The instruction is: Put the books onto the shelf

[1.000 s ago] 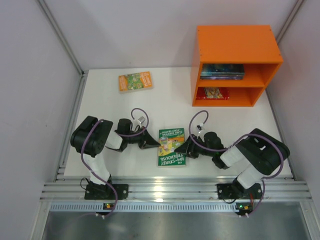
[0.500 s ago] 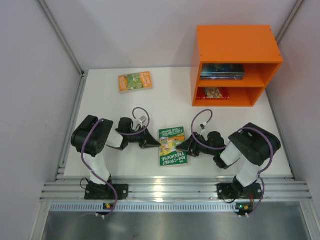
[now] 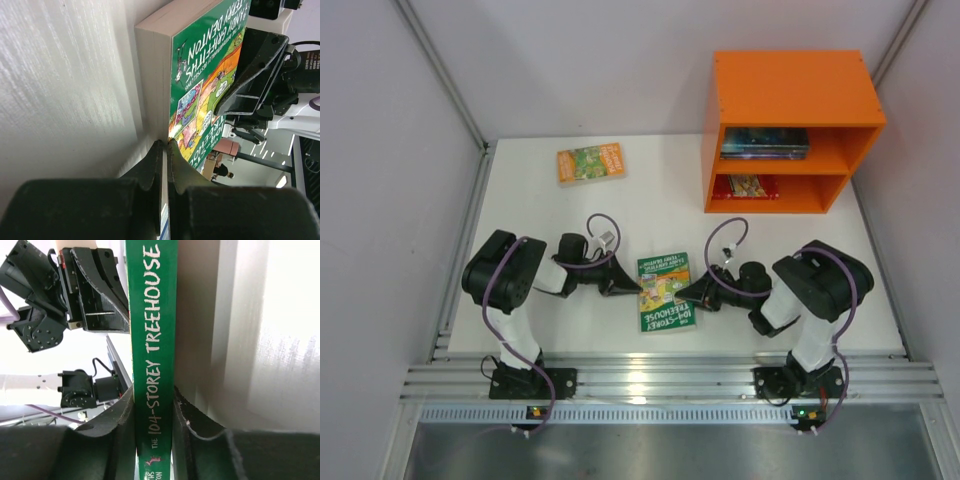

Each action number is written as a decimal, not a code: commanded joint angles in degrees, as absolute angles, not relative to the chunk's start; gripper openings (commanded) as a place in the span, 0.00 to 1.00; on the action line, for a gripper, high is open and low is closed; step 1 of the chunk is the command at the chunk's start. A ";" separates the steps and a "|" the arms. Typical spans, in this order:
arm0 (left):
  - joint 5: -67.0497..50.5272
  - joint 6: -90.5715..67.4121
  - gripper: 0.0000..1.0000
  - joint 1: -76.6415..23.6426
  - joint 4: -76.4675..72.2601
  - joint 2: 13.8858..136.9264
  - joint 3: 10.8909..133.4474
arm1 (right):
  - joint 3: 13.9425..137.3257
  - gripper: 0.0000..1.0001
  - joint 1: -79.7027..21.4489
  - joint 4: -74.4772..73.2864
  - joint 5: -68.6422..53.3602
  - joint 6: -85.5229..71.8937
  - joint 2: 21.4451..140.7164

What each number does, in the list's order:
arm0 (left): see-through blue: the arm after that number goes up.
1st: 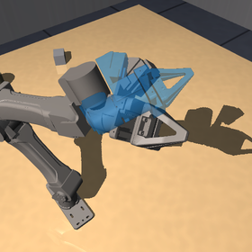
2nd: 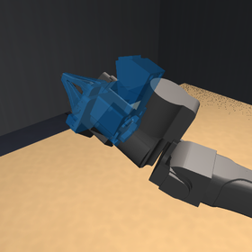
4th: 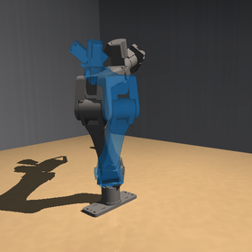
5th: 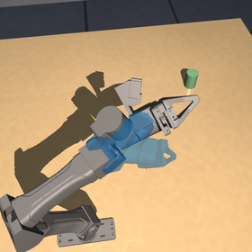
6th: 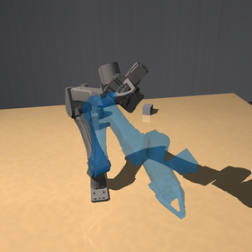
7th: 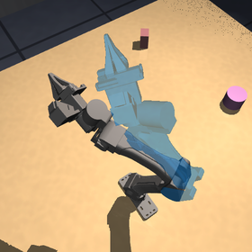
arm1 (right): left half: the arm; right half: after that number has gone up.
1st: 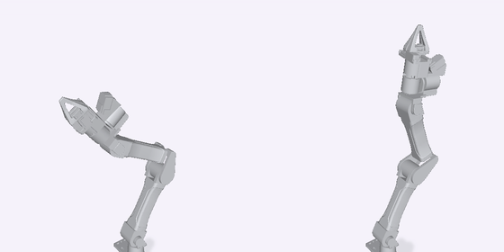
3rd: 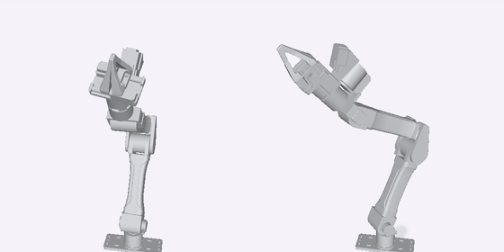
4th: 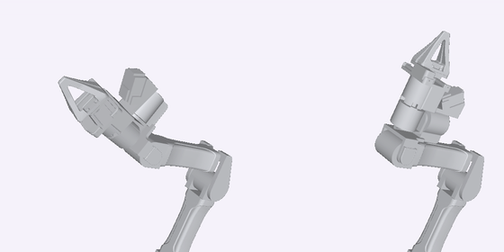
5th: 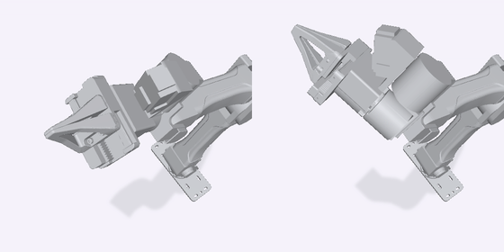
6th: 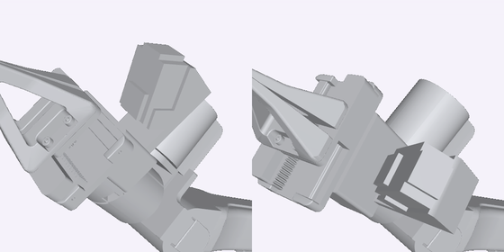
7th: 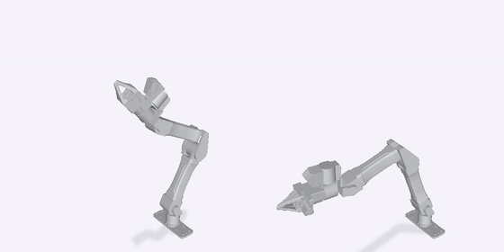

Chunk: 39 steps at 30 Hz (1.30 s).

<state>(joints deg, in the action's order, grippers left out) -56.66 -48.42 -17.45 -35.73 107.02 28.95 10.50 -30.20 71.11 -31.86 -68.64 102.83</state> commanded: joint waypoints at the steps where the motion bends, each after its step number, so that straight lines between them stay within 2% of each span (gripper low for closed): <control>1: -41.13 -40.96 0.07 -18.54 -23.04 110.48 27.85 | 10.90 0.19 -29.44 81.83 -34.10 -68.03 103.01; 3: -41.57 -41.13 0.12 -18.54 -21.72 109.34 28.91 | 10.64 0.05 -29.36 82.26 -34.54 -68.38 102.66; 4: -41.66 -41.39 0.21 -18.54 -21.10 108.73 29.79 | 10.29 0.00 -29.44 82.70 -34.63 -68.64 102.40; 8: -39.99 -41.22 0.37 -18.54 -13.83 101.89 32.69 | 6.34 0.00 -27.96 82.88 -33.31 -70.40 98.36; 10: -38.51 -40.35 0.40 -18.54 -10.13 99.59 35.14 | 4.49 0.00 -25.16 82.97 -32.70 -72.32 95.28; 12: -38.23 -39.56 0.48 -18.46 -6.61 96.16 36.21 | 1.68 0.00 -22.69 82.97 -32.78 -73.38 91.96; 18: -36.30 -37.27 0.50 -18.46 -0.98 87.37 35.07 | -3.77 0.00 -11.62 79.46 -35.42 -75.76 80.44; 22: -36.04 -36.30 0.50 -18.46 -0.26 83.42 33.40 | -2.65 0.00 -3.62 70.43 -37.00 -76.47 72.26; 24: -35.77 -35.69 0.50 -18.37 1.49 82.80 32.96 | -1.50 0.00 -1.51 64.10 -37.26 -75.50 66.12; 27: -35.86 -35.16 0.50 -18.19 2.02 82.44 32.43 | 1.30 0.00 3.85 43.16 -35.70 -70.08 56.45; 30: -36.21 -34.89 0.50 -17.93 1.85 82.44 32.17 | 4.48 0.00 5.27 30.89 -33.15 -66.63 48.27; 35: -37.09 -35.85 0.50 -17.84 0.44 83.06 32.08 | 7.03 0.00 8.17 29.08 -31.47 -67.49 47.36; 39: -38.14 -35.86 0.50 -17.84 0.44 82.97 32.17 | 6.24 0.00 11.16 40.75 -30.77 -73.64 51.67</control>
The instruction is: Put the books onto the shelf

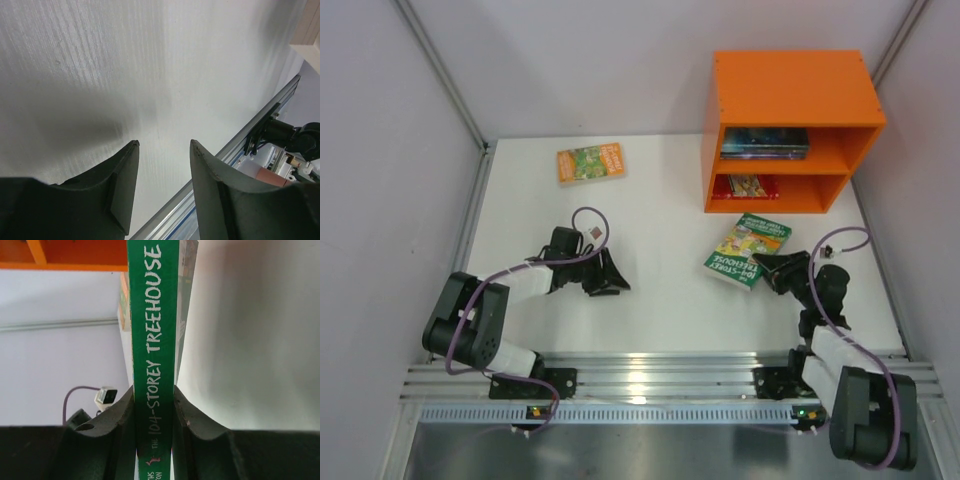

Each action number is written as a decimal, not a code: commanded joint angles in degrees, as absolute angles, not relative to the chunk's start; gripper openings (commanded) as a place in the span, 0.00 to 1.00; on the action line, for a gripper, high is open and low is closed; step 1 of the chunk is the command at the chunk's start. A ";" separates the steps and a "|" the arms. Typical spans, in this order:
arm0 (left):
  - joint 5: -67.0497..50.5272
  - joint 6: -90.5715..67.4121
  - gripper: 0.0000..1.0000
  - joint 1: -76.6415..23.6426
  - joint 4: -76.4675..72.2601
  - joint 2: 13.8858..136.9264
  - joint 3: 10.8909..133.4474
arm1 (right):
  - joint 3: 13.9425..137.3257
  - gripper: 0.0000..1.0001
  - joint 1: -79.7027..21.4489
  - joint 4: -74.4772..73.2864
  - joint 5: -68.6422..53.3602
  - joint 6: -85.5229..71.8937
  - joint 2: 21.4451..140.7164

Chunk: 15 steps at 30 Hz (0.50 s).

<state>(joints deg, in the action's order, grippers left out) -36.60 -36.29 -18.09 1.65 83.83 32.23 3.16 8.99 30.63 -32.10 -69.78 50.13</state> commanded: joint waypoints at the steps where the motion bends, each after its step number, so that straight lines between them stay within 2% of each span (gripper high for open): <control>1: -38.14 -35.77 0.50 -17.84 0.70 82.71 32.25 | 6.76 0.00 12.03 41.30 -30.24 -74.78 52.38; 11: -39.37 -36.56 0.49 -17.75 -1.30 82.88 31.20 | 10.11 0.00 12.92 56.85 -21.72 -80.59 60.99; 15: -39.90 -37.44 0.49 -17.84 -2.28 81.74 30.50 | 10.72 0.00 12.92 61.17 -14.44 -80.42 63.10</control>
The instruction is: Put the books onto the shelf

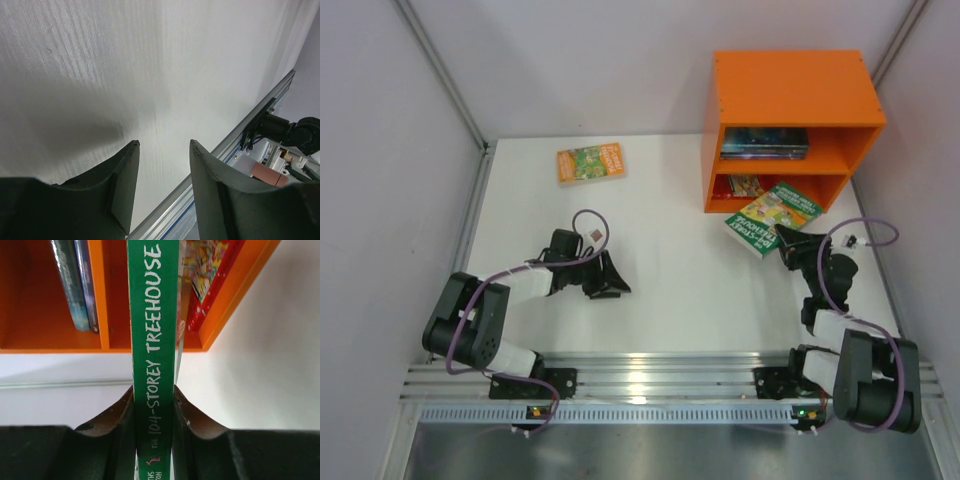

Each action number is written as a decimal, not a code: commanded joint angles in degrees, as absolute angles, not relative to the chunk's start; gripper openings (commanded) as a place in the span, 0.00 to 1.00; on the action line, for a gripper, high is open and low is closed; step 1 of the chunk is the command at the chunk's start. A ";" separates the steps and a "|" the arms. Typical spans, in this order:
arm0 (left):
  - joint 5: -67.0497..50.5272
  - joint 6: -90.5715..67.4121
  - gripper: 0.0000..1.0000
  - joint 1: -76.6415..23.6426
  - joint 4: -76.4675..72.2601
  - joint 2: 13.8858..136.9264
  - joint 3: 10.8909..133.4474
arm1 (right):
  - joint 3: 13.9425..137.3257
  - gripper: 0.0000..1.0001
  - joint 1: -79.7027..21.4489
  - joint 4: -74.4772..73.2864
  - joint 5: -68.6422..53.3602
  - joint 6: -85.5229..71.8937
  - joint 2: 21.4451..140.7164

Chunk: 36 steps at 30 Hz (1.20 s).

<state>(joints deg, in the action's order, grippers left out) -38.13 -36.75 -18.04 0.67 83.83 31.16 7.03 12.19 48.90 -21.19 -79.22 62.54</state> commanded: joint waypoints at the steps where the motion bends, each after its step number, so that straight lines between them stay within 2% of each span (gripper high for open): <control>1: -40.08 -37.53 0.50 -17.84 -2.37 81.65 30.59 | 11.16 0.00 12.92 61.26 -13.37 -80.16 63.98; 8: -42.62 -39.37 0.51 -17.93 -4.22 78.84 30.50 | 15.73 0.00 12.92 63.28 -9.85 -79.63 70.92; 14: -45.17 -40.34 0.52 -17.93 -4.39 77.44 31.20 | 18.63 0.00 12.57 72.15 -7.12 -83.49 80.41; 22: -46.84 -42.36 0.53 -17.93 -5.89 76.29 31.03 | 25.21 0.00 7.21 84.19 -1.06 -83.67 94.28; 36: -45.79 -40.87 0.56 -18.11 -3.78 70.75 28.30 | 36.82 0.00 -2.81 83.85 12.03 -81.03 107.39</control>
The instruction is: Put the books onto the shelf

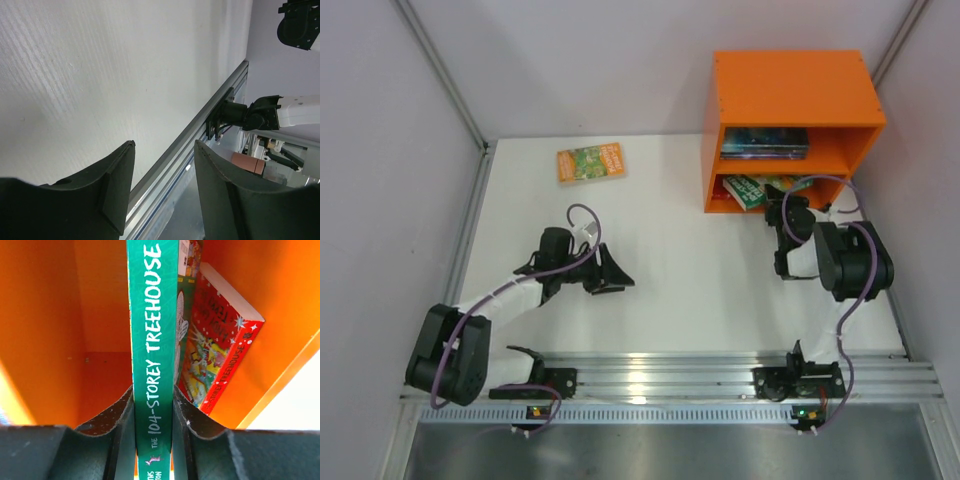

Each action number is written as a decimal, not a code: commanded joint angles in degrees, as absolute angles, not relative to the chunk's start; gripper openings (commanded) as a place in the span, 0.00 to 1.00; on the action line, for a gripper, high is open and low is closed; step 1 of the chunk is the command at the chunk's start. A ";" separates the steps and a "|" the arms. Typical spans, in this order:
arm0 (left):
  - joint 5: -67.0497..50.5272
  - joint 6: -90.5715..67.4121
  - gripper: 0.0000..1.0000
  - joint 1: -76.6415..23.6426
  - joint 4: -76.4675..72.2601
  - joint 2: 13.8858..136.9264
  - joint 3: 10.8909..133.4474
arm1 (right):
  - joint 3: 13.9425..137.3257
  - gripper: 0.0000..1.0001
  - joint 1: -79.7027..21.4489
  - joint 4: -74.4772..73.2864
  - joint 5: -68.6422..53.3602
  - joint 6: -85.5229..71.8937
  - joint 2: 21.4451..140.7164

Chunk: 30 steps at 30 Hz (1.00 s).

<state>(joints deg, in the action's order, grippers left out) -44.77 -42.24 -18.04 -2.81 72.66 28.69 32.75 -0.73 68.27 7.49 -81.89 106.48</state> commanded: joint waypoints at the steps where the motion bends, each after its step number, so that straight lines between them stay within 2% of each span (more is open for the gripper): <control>1: -45.88 -40.78 0.56 -18.11 -3.78 70.66 28.13 | 37.44 0.00 -3.25 84.02 12.74 -81.04 109.06; 11: -46.23 -39.90 0.57 -18.19 -2.55 67.68 27.51 | 44.64 0.00 -8.17 83.94 23.11 -80.15 115.13; 22: -47.46 -40.52 0.59 -18.54 -4.31 67.06 25.75 | 51.24 0.00 -11.25 82.62 23.65 -80.77 119.44; 26: -47.99 -40.52 0.59 -18.54 -4.48 67.06 26.02 | 49.40 0.04 -13.70 81.04 24.60 -81.65 118.65; 30: -47.90 -40.43 0.59 -18.54 -4.31 67.15 25.93 | 47.29 0.16 -15.47 79.10 25.40 -82.61 117.86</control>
